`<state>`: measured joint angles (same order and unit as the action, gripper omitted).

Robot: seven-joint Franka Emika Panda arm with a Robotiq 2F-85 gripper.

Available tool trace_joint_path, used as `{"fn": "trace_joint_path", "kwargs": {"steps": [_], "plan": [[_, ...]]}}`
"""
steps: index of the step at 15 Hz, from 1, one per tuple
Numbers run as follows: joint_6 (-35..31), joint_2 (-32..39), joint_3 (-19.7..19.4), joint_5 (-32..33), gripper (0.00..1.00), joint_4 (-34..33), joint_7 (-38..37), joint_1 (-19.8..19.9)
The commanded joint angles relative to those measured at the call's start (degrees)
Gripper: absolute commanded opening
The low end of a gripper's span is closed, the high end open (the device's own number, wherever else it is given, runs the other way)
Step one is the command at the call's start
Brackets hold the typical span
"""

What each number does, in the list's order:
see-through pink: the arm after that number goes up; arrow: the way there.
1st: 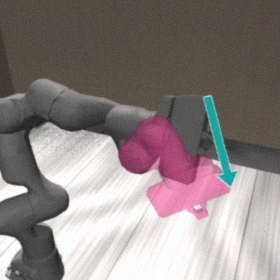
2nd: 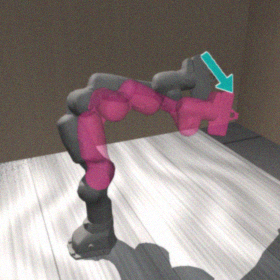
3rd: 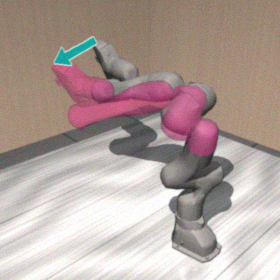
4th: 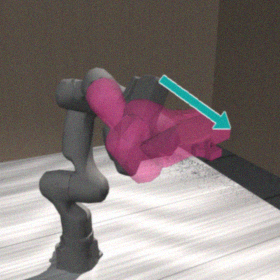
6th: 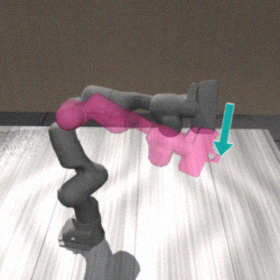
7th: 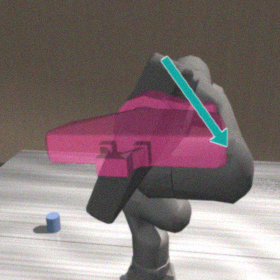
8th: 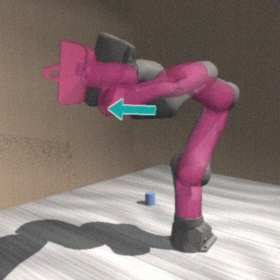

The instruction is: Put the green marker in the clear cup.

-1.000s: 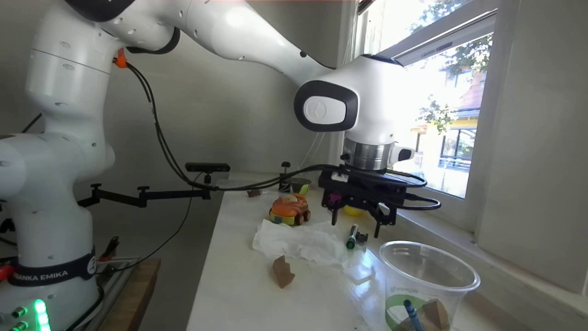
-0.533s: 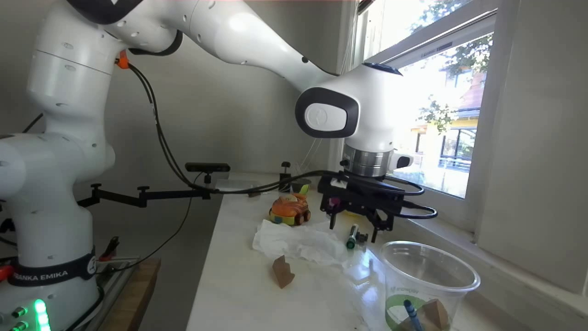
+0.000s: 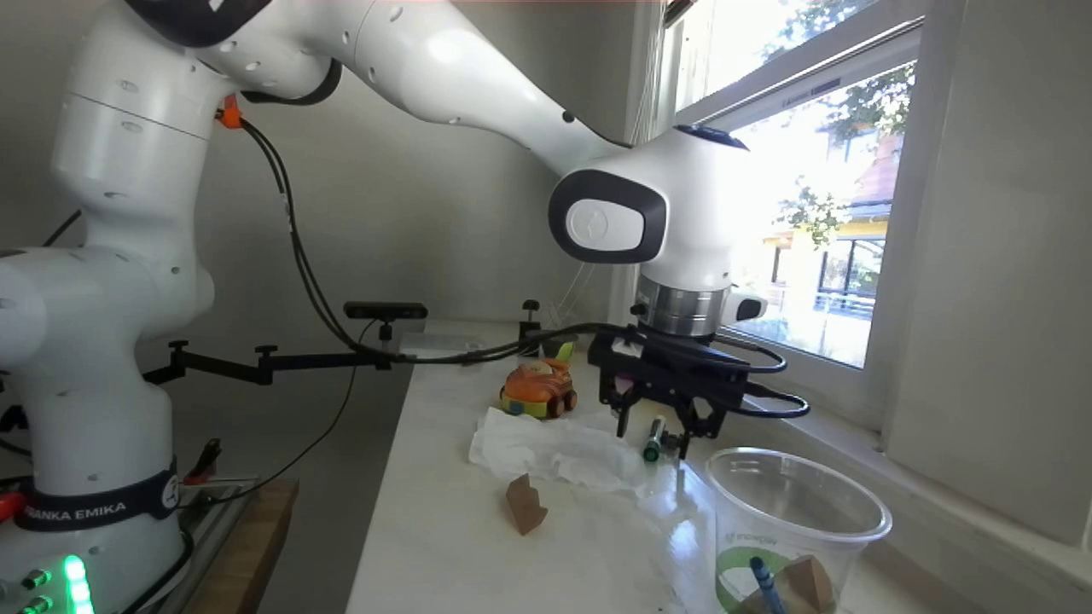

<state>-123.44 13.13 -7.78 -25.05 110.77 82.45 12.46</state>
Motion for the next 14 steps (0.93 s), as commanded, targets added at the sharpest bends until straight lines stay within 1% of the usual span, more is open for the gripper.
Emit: {"fn": "trace_joint_path", "kwargs": {"steps": [1,4,5,6,7,8,11,14], "plan": [[-0.96,-0.34,0.44,0.15,0.63,0.1,-1.38,1.34],[-1.18,-0.39,0.46,0.18,0.43,0.19,-1.74,1.76],[-1.23,-0.46,0.51,0.18,0.3,0.23,-1.83,1.79],[-1.32,-0.49,0.57,0.14,0.26,0.24,-1.93,1.8],[-1.32,-0.51,0.65,0.09,0.12,0.22,-2.08,1.76],[-1.32,-0.56,0.76,0.03,0.13,0.23,-2.18,1.69],[-1.4,-0.71,1.18,-0.02,0.05,0.27,-2.27,1.43],[-1.53,-1.33,1.56,-0.03,0.05,-0.2,-2.61,1.29]]}}
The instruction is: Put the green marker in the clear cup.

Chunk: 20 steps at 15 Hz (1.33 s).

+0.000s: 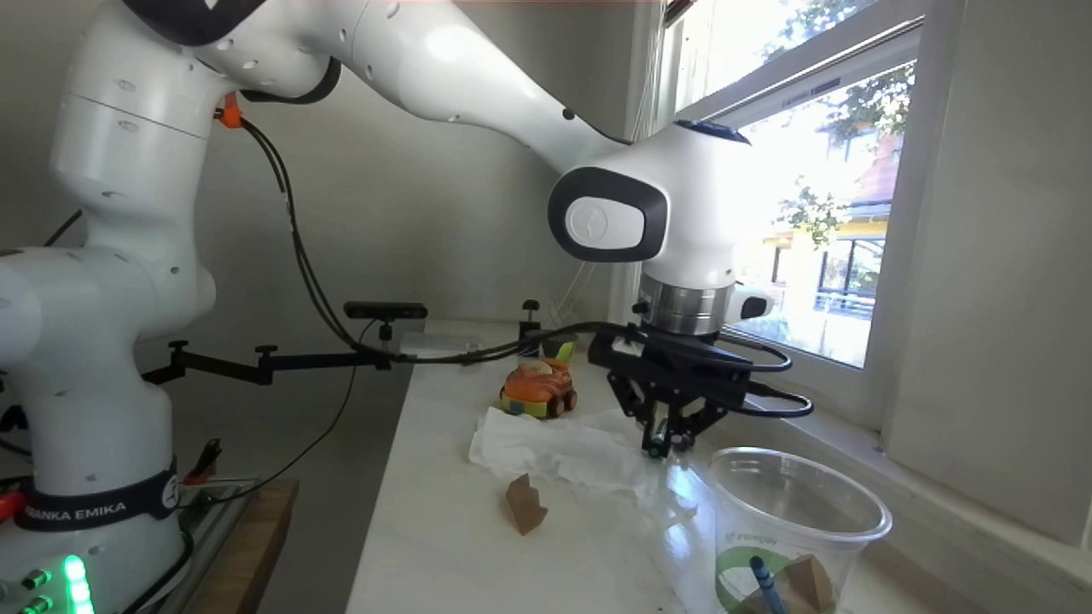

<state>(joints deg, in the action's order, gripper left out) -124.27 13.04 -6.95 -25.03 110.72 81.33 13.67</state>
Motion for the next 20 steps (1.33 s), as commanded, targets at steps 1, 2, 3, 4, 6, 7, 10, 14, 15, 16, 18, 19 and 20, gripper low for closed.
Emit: {"fn": "trace_joint_path", "kwargs": {"steps": [1,2,3,4,6,7,10,14,15,16,18,19,20], "plan": [[-0.48,-1.94,0.81,0.11,0.05,-0.48,-1.65,0.06],[0.47,-3.24,0.68,0.46,0.05,-0.92,-2.05,0.13],[0.92,-4.12,0.5,0.67,0.05,-1.31,-2.36,0.18],[1.7,-5.12,0.17,1.16,0.05,-1.98,-2.97,0.24],[3.13,-7.84,-1.05,4.57,0.05,-3.13,-5.3,0.13],[4.39,-9.3,-1.88,8.3,0.05,-3.77,-7.33,-0.07],[10.06,-12.5,-3.86,21.95,0.05,-6.64,-13.13,-0.2],[20.64,-13.62,-4.96,35.94,0.05,-13.24,-14.11,-0.35],[21.47,-13.2,-5.16,39.11,0.05,-14.78,-13.41,-0.3],[21.8,-12.31,-5.45,42.08,0.05,-16.36,-12.74,-0.11],[21.5,-10.69,-5.99,47.92,0.05,-18.6,-11.72,0.21],[20.71,-9.7,-6.32,50.75,0.05,-19.14,-11.53,0.41],[20.26,-8.65,-6.69,53.76,0.05,-19.84,-11.3,0.59]]}}
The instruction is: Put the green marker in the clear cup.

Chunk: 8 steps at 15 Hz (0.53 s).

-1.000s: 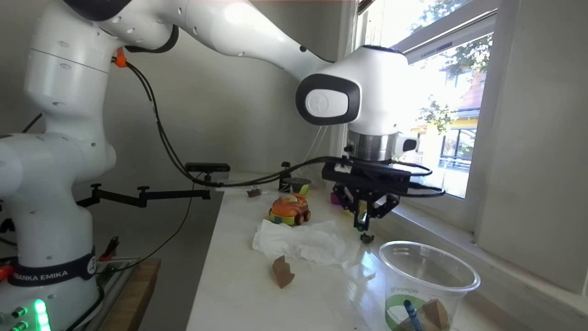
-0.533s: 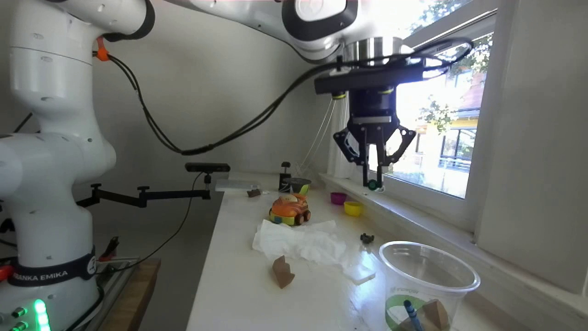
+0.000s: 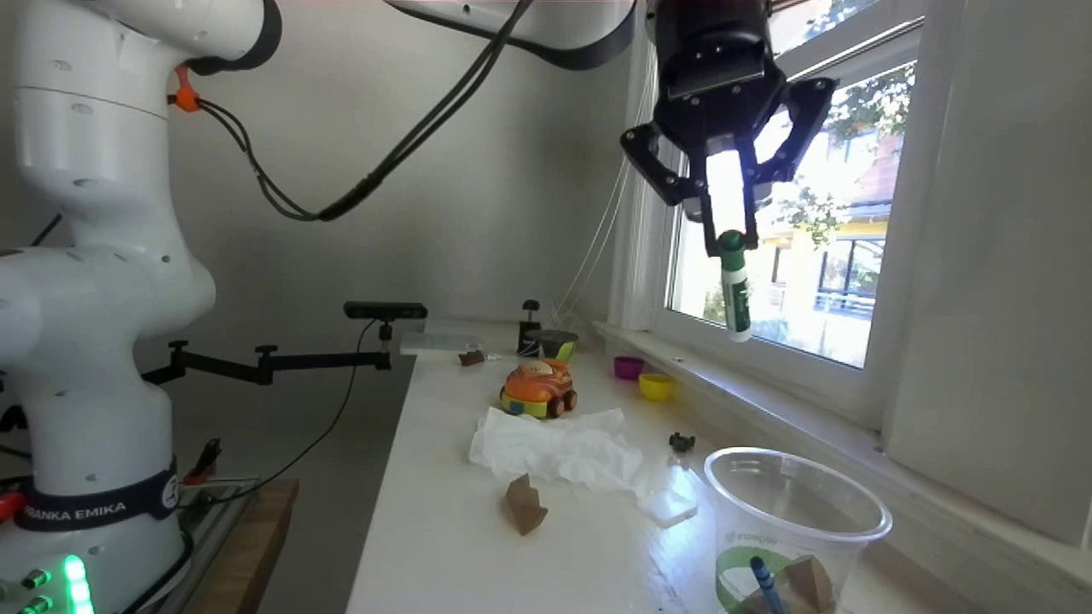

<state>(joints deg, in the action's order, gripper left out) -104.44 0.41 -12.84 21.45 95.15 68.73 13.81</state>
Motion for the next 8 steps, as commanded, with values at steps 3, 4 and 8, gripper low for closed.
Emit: {"fn": "trace_joint_path", "kwargs": {"steps": [3,4,8], "plan": [[0.73,6.88,-1.55,15.46,0.05,-5.81,1.6,0.7],[0.61,7.65,-1.73,18.19,0.05,-5.78,1.67,0.67],[0.25,8.9,-1.7,29.01,0.05,-2.96,2.25,0.31]]}}
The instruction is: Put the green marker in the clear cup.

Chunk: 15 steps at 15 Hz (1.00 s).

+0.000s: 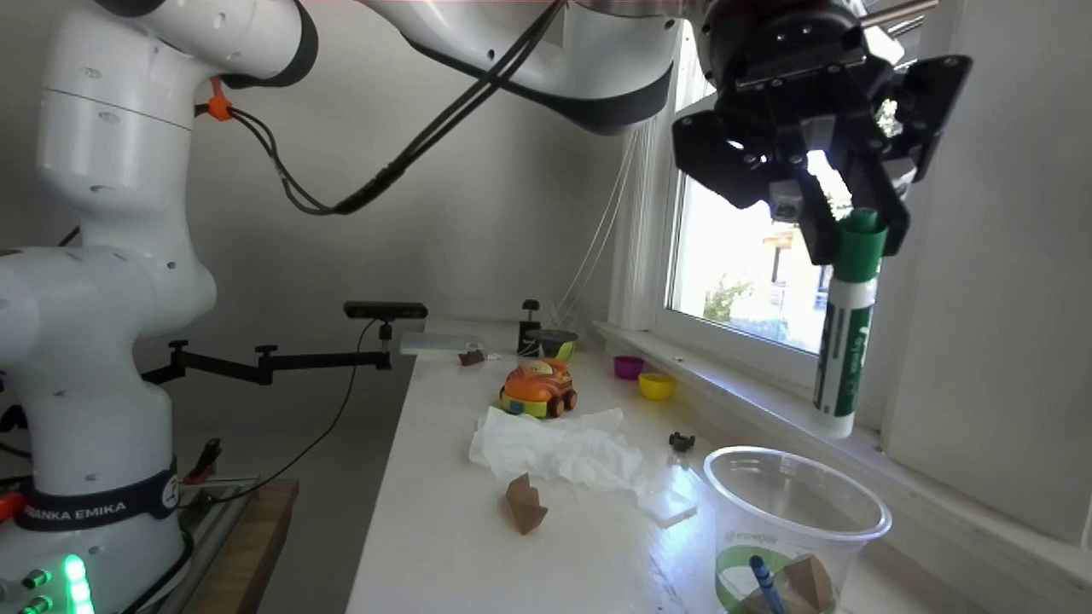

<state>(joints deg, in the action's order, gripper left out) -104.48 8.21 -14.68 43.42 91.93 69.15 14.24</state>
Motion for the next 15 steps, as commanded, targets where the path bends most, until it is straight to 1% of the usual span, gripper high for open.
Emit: {"fn": "trace_joint_path", "kwargs": {"steps": [1,3,5,8,10,15], "plan": [[-0.14,1.16,0.32,9.48,0.05,1.37,2.33,-0.24],[-1.46,0.72,0.69,13.55,0.05,4.15,2.46,-0.37],[-2.45,0.35,1.24,15.25,0.05,6.38,1.31,-0.44],[-3.71,0.02,2.27,15.76,0.05,8.53,0.52,-0.86],[-5.06,0.18,2.92,15.77,0.05,9.23,-0.17,-1.25],[-7.4,1.1,4.24,16.08,0.05,7.62,0.24,-2.23]]}}
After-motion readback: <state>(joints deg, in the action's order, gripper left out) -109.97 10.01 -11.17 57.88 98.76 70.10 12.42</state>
